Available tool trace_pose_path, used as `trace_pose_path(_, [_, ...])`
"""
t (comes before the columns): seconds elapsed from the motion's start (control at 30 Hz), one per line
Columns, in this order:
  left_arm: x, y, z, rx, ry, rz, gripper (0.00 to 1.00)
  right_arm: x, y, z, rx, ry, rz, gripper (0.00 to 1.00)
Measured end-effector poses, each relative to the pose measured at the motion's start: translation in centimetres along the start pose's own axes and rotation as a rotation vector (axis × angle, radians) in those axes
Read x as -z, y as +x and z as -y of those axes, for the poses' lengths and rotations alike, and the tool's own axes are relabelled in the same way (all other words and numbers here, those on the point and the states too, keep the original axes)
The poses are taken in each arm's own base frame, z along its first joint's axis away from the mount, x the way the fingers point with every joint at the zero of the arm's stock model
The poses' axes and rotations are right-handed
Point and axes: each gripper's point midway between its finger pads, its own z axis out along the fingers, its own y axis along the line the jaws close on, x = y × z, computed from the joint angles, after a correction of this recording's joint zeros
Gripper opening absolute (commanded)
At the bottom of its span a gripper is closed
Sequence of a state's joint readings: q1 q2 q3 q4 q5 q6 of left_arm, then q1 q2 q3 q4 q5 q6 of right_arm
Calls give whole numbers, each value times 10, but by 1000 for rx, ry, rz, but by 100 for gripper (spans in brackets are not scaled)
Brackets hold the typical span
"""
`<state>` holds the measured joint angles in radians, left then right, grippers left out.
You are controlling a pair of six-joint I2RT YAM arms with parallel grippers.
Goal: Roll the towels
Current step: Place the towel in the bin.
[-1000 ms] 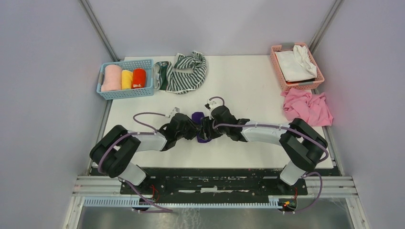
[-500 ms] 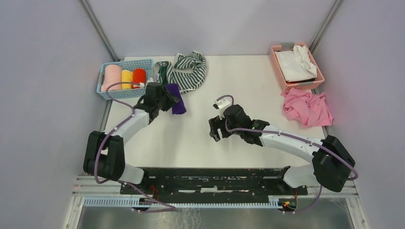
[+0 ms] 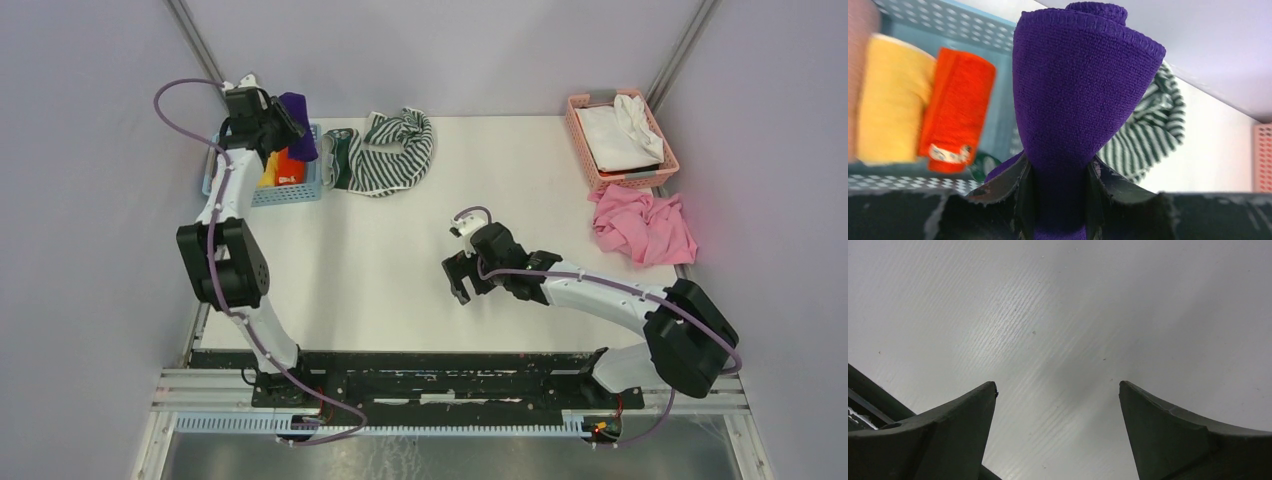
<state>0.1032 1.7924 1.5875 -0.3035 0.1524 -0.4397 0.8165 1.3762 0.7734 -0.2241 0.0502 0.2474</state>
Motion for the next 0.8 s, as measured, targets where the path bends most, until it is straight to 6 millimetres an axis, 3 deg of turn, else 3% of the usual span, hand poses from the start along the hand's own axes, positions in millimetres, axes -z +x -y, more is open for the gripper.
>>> trace_pose_path(0.1, [-22,-10,-27,-25,-32,-18,35,-1,3,2,10,4,-11,100])
trace_pose_path(0.27, [-51,1,-57,-77,-88,-101,34,-4,11,7,14,18,-44,100])
trace_pose_path(0.53, [-72,27,-65,-103,-73,-191,34,-8,20,11,12,31,-85,100])
trace_pose_path(0.8, [-72,15,-61,-9,72,-180,33,-9,20,11,11,32,-92,100])
